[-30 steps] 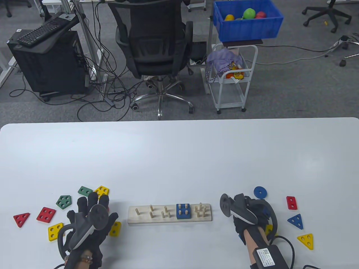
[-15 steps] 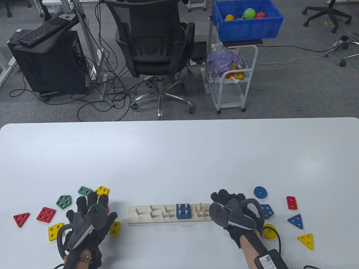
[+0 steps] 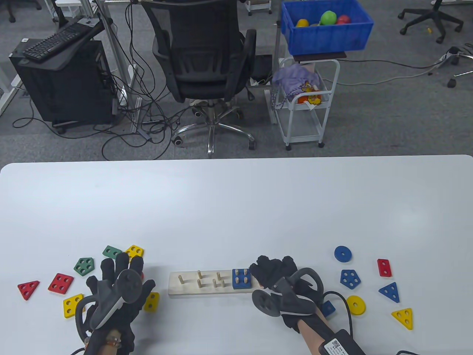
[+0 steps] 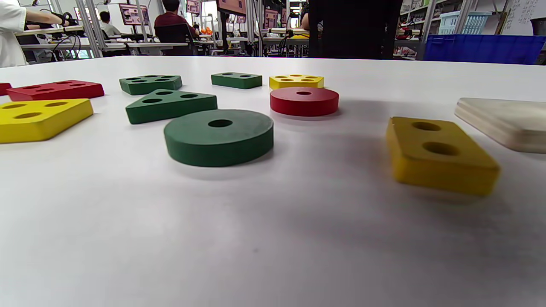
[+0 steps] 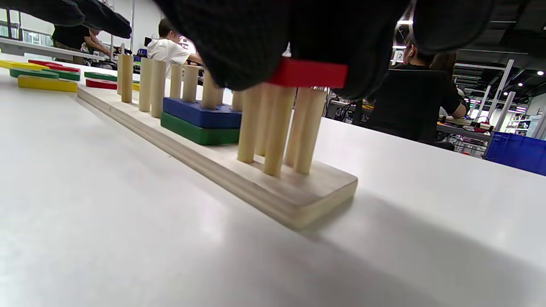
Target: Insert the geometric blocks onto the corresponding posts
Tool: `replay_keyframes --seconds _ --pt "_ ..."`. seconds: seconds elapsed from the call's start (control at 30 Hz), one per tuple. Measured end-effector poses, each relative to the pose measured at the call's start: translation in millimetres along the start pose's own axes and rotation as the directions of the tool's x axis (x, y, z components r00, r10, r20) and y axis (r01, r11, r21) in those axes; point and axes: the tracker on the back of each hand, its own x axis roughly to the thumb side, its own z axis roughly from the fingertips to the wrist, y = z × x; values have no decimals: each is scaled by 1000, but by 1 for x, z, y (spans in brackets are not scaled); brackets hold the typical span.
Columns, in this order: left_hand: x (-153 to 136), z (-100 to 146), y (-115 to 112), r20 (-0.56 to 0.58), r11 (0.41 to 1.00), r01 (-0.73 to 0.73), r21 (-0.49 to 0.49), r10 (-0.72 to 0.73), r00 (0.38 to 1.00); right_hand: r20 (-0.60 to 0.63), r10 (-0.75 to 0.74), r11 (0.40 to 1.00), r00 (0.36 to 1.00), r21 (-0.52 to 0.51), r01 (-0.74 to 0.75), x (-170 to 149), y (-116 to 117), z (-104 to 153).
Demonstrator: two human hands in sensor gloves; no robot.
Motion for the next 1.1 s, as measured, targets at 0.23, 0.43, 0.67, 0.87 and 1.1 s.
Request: replay_keyframes --seconds 0.23,0.43,0.67,0.87,1.1 --pt "0 0 0 -1 1000 1 1 -1 1000 -8 8 1000 1000 -1 -8 1 -1 -2" --pt "0 0 0 -2 1000 4 -2 -4 1000 -26 30 999 999 30 -29 0 1 -3" --pt "0 1 1 -1 1000 -2 0 2 1000 -195 -73 997 978 -15 72 -35 -17 5" --pt "0 1 1 3 1000 -4 -1 4 1000 -475 -57 986 878 114 126 -92 -13 32" --pt "-1 1 1 -1 1000 -6 -2 6 1000 -672 59 934 738 298 196 -137 5 57"
